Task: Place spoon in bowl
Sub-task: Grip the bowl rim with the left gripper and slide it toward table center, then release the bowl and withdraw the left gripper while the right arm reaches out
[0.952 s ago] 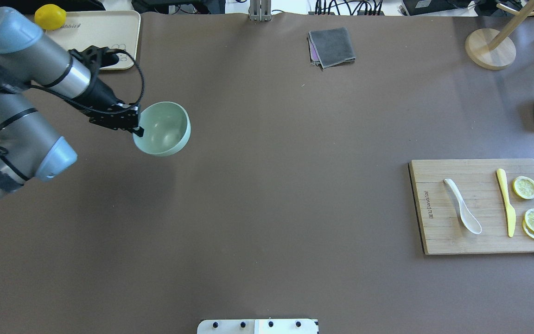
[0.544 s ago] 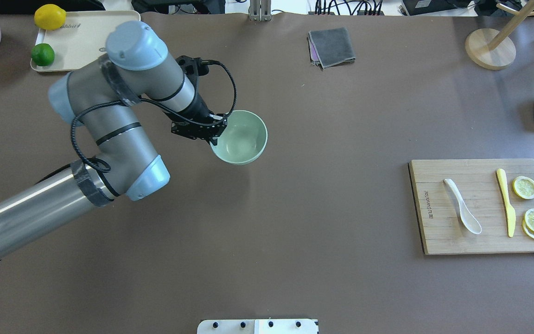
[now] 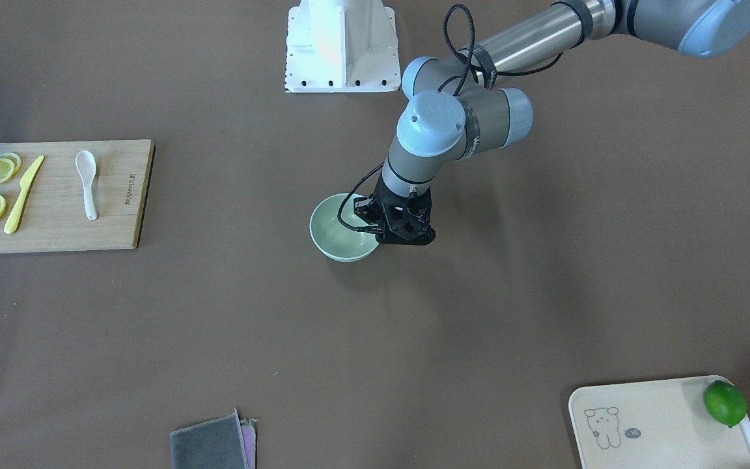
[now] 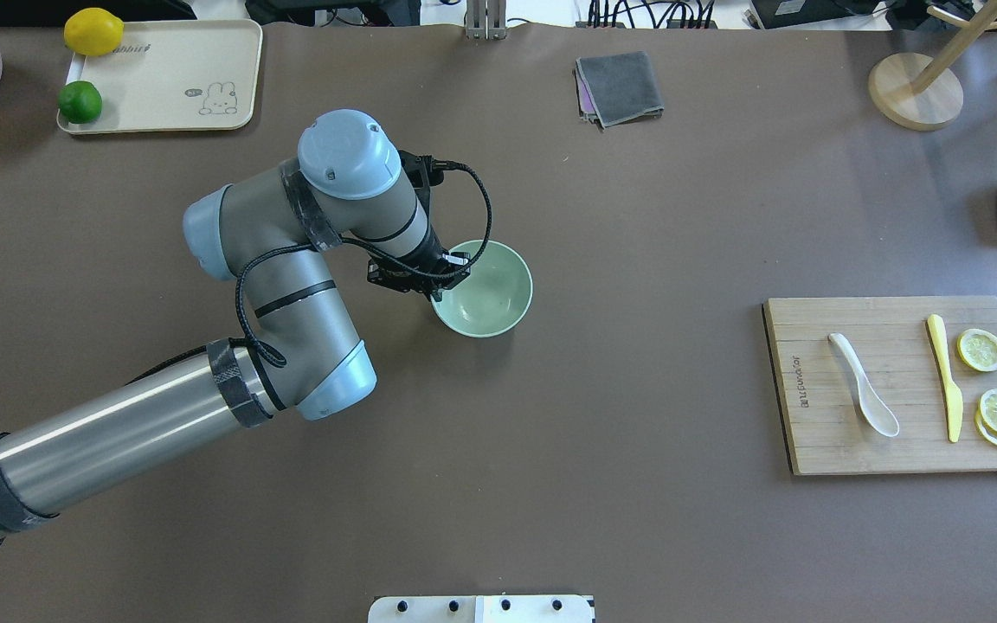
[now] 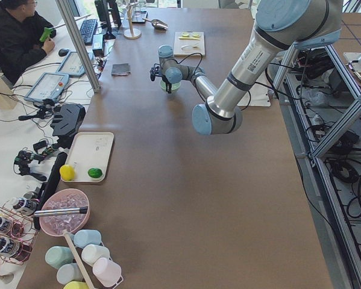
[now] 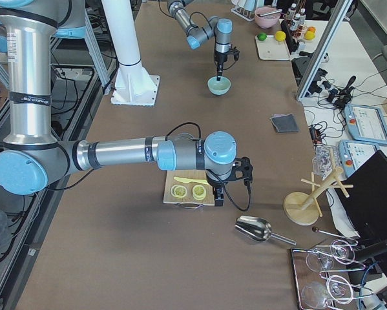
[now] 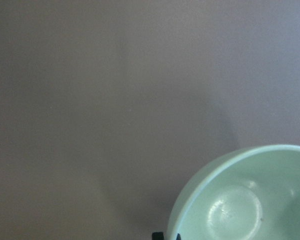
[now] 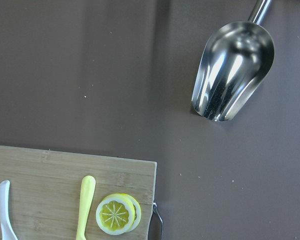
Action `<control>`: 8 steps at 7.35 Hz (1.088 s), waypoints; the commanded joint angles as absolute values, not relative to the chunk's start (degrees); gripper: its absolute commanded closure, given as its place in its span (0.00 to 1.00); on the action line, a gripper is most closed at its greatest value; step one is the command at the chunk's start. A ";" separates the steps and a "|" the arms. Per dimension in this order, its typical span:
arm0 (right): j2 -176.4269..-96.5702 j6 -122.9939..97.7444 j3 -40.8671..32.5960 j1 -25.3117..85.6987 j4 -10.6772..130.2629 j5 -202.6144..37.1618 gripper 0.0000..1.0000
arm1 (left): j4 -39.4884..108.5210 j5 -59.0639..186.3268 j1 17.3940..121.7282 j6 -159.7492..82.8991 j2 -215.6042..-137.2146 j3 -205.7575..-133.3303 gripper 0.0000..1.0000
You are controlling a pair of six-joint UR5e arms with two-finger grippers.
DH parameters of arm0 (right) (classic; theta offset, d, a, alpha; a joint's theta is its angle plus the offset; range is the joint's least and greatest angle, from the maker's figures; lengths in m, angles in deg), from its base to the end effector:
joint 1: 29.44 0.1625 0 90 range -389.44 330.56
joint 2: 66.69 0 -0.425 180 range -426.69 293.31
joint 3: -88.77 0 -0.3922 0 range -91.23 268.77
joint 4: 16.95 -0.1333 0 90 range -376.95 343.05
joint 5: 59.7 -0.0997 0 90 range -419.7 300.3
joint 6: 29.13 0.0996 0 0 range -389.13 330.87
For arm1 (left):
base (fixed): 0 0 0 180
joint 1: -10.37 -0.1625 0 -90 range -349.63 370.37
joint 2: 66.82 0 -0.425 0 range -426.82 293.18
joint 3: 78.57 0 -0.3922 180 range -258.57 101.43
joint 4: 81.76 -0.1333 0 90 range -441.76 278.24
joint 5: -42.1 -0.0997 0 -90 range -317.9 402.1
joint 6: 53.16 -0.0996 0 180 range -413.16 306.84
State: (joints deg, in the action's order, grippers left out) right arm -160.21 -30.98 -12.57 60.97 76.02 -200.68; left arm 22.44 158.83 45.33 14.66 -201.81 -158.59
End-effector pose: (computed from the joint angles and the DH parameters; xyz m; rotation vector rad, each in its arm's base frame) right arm 0.0593 -0.4667 0.5874 0.0965 -0.8876 -0.0611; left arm 0.5674 -0.5047 0.2207 0.0190 0.9476 -0.0058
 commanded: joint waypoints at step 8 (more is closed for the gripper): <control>-158.80 2.26 -21.62 39.62 62.66 -193.69 0.00 | 17.21 163.82 64.74 2.08 -190.23 -172.43 0.02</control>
